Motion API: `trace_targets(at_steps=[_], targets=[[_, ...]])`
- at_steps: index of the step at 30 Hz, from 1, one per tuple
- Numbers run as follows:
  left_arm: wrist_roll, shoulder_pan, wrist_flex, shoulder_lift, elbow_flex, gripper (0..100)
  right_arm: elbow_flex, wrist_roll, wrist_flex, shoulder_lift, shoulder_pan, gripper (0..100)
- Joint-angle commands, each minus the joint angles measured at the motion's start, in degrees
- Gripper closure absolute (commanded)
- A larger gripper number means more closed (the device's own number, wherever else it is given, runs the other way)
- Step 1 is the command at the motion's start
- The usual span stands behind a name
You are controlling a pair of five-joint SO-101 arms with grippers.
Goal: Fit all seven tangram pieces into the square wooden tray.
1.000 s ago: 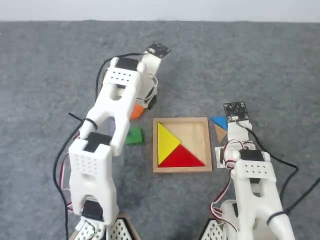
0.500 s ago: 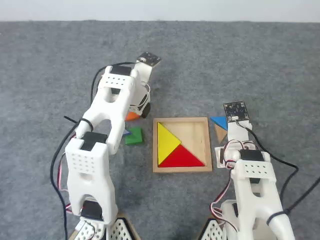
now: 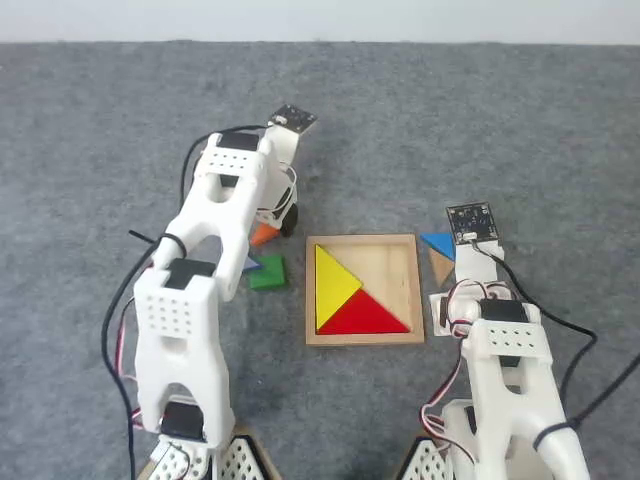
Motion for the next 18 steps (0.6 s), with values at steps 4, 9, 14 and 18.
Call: trace_targets(at_steps=[4,9,14,18], targets=[[0.0,-0.5,0.4,1.1,-2.9,88,-0.6,-0.5,-0.5,-2.2,0.7,75.7],[-0.5,-0.3,1.7,1.4,-3.1,92,-0.6,-0.5,-0.6,-2.2,0.7,75.7],[-0.5,1.4,3.0,0.9,-3.1,93,-0.6,-0.5,-0.6,-2.2,0.7,75.7],[-0.3,2.4,4.5,1.0,-4.6,93,-0.6,-0.5,-0.5,-2.2,0.7,75.7]])
